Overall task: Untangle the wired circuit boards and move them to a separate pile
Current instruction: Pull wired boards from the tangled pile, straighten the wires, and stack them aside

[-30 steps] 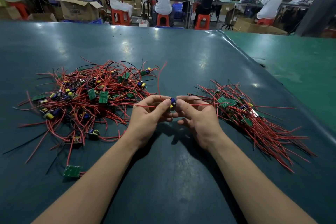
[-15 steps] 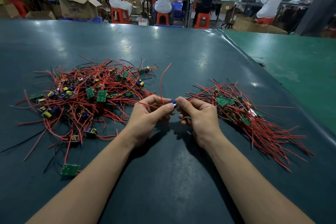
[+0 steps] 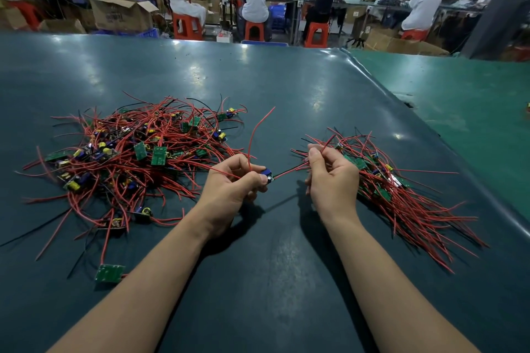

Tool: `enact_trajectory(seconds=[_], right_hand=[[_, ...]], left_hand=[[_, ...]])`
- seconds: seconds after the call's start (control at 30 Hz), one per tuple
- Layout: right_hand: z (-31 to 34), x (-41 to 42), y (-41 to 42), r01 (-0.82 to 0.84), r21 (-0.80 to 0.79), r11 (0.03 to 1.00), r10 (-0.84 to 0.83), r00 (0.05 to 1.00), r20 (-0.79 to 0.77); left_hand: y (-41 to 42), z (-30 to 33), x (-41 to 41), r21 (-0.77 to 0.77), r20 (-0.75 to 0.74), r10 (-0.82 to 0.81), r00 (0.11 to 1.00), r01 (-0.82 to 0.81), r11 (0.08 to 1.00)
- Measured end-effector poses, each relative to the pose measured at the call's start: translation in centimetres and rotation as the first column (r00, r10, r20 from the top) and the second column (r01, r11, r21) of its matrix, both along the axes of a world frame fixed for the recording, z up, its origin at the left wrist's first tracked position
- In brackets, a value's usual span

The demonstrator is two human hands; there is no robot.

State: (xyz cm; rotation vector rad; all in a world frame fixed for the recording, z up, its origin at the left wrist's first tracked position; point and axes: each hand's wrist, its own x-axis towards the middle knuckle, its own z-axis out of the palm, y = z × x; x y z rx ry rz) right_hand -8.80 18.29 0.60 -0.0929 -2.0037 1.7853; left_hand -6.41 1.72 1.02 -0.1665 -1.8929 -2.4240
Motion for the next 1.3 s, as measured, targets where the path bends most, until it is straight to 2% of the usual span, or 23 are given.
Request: enact_trajectory(seconds=[0.13,0.27,0.47,0.6,0.77,0.87,0.93,1.03,1.13,1.2,1.3], right_hand=[[0.1,0.1,-0.4,-0.008,0.009,1.000,0.008,1.000,0.008],[0.5,0.1,-0.2,-0.051,-0.137,0.989,0.054,0.998,0.013],[1.0,0.1,0.1,-0.046,-0.354,0.934,0.051,0.999,0.005],[1.1,-0.3,0.3,-0.040,-0.430,0.902,0.066,0.997,0.046],[1.0,-0.4,0.3,-0.060,-0.430,0.901,0.071,0.997,0.009],[1.0,-0.4,0.3,-0.062,-0.461,0.885,0.095,0.994,0.050],[1.1,-0.4,0.2,-0.113,-0.493,0.863,0.186,0.977,0.102],[1.4,0.3,-0.5,-0.301,-0.446,0.843,0.436,0.868,0.238],[1.2,1.2,-1.3,-0.465,-0.370,0.804,0.562,0.798,0.218],[1.1,1.3,-1.3,-0.460,-0.405,0.790,0.561,0.808,0.176],[1.3,1.0,-1.0,-0.378,-0.440,0.815,0.487,0.858,0.163]], left_hand=[[0.2,0.3,0.0,0.009,0.017,-0.005,1.000,0.005,1.000],[0.2,0.3,-0.1,0.046,0.013,-0.006,1.000,0.005,0.999],[0.0,0.3,0.2,0.023,-0.006,-0.012,1.000,0.012,1.000],[-0.1,0.2,0.1,0.000,0.006,-0.002,1.000,0.002,1.000],[-0.1,0.3,0.1,-0.001,0.011,-0.013,1.000,0.013,1.000],[0.0,0.4,0.2,0.038,0.011,-0.002,1.000,0.001,0.999],[0.0,0.5,0.2,0.092,0.006,0.022,1.000,-0.022,0.996],[-0.2,0.3,0.1,0.155,-0.014,0.089,0.996,-0.086,0.984],[0.0,0.2,0.2,0.060,-0.057,0.055,0.997,-0.052,0.997],[0.1,0.4,0.5,-0.024,-0.076,0.023,0.997,-0.025,0.999],[0.2,0.4,0.6,-0.047,-0.078,0.062,0.995,-0.065,0.997]])
